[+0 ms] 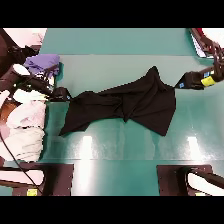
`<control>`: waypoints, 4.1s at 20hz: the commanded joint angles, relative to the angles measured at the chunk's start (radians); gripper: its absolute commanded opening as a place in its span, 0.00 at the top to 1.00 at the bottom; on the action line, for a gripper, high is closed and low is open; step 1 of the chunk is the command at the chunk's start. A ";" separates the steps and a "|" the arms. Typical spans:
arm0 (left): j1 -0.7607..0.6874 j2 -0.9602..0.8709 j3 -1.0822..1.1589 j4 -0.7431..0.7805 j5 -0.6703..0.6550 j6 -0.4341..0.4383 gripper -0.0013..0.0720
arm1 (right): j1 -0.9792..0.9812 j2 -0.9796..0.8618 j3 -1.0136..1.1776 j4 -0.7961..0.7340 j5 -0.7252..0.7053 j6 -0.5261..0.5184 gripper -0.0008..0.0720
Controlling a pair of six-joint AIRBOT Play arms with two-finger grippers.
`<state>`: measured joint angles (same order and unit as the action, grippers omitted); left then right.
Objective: Fold the shirts.
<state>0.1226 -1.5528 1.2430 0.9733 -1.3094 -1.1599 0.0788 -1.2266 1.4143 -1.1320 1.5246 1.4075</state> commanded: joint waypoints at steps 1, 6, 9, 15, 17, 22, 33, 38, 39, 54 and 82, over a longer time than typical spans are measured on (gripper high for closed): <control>-0.006 -0.072 0.015 -0.014 -0.037 0.018 0.16 | -0.002 0.108 -0.146 0.006 -0.102 -0.002 0.40; -0.009 -0.072 -0.032 -0.006 -0.034 0.016 0.16 | -0.003 0.157 -0.256 0.006 -0.114 0.007 0.40; -0.008 -0.071 -0.035 -0.020 -0.025 0.015 0.89 | -0.045 0.157 -0.296 0.006 -0.098 0.049 0.40; -0.008 -0.010 0.044 -0.029 -0.032 0.008 0.95 | -0.230 0.256 -0.595 0.007 -0.105 0.180 0.35; -0.008 0.009 0.071 -0.047 -0.037 0.008 0.95 | -0.282 0.269 -0.714 0.031 -0.112 0.194 0.32; -0.009 0.014 0.075 -0.095 -0.036 0.008 0.95 | -0.288 0.207 -0.899 0.225 -0.227 0.169 0.37; -0.009 0.014 0.075 -0.095 -0.045 0.008 0.95 | -0.063 0.040 -0.842 0.220 -0.373 0.170 0.70; 0.011 0.049 0.077 -0.203 -0.043 -0.045 0.95 | -0.077 0.126 -0.709 0.216 -0.364 0.169 0.96; 0.023 0.080 0.085 -0.258 -0.006 -0.048 0.95 | -0.096 0.158 -0.654 0.217 -0.365 0.169 0.96; 0.082 0.615 0.788 -0.364 0.299 -0.100 0.95 | -0.417 0.308 0.483 0.216 -0.387 0.109 0.96; -0.088 0.030 0.136 -0.173 0.470 -0.138 0.95 | -0.163 -0.386 0.236 -0.071 -0.258 0.200 0.97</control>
<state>0.0444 -1.4059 1.3743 0.8009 -0.9932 -1.3231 -0.1078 -1.4872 1.6558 -1.1946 1.4086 1.6066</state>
